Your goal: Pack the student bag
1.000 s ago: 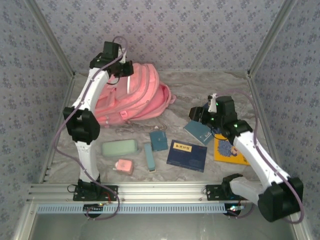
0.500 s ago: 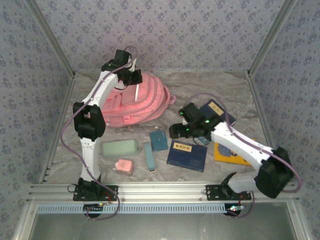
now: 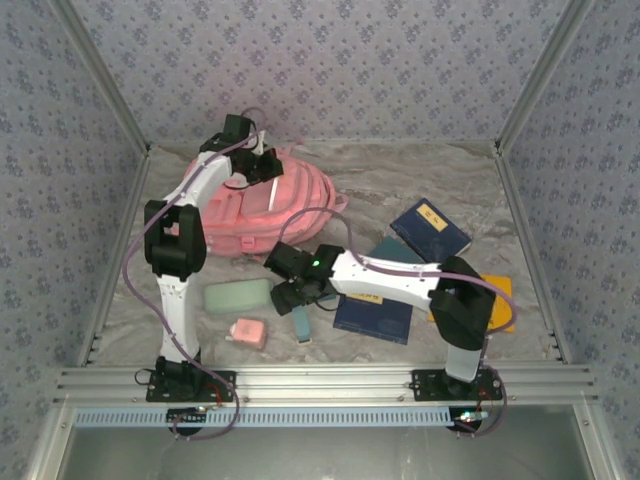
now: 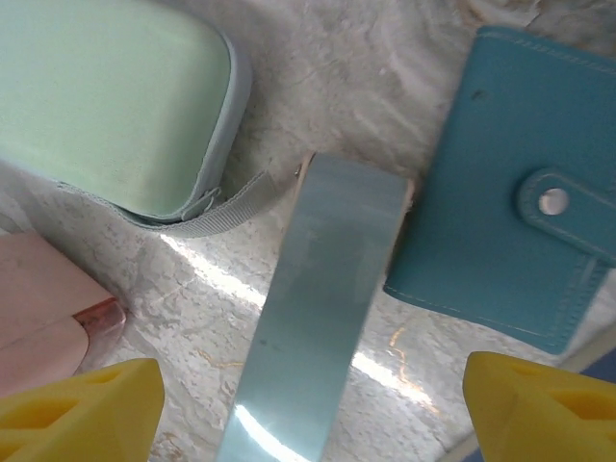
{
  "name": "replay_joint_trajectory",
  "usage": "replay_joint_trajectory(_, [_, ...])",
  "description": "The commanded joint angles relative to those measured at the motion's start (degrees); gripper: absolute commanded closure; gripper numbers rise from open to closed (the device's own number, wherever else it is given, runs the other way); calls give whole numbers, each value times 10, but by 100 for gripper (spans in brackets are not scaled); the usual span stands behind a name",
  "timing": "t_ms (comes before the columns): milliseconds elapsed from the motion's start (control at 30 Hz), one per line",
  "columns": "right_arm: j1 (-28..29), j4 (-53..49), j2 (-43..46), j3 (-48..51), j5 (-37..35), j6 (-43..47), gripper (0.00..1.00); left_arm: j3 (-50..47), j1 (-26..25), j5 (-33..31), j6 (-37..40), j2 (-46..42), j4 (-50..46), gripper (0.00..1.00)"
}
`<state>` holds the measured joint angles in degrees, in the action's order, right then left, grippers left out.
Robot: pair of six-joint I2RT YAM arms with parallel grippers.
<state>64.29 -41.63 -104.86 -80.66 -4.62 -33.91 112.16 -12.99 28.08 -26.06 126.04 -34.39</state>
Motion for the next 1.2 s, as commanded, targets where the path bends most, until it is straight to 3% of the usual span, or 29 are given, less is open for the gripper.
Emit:
replay_joint_trajectory(0, [0, -57, -30, -22, -26, -17, 19, 6, 12, 26, -12, -12, 21, 100])
replay_joint_trajectory(400, [2, -56, -73, -13, 6, -14, 43, 12, 15, 48, -23, -3, 25, 100])
replay_joint_trajectory(567, [2, -70, -64, -18, 3, -9, 66, 16, 15, 50, -22, -5, 20, 100])
replay_joint_trajectory(733, [-13, -80, 6, -16, 4, 0, 85, 37, 15, 54, -16, -10, 1, 100])
replay_joint_trajectory(800, [-32, -77, 43, -9, 12, 3, 91, 44, 15, 55, -16, -15, -6, 100])
replay_joint_trajectory(900, [-80, -56, 106, 18, 40, 5, 91, 76, 14, 58, -26, -14, -34, 100])
replay_joint_trajectory(1167, [-292, 90, 246, 128, 169, -39, 92, 244, -6, 82, 14, 14, -173, 100])
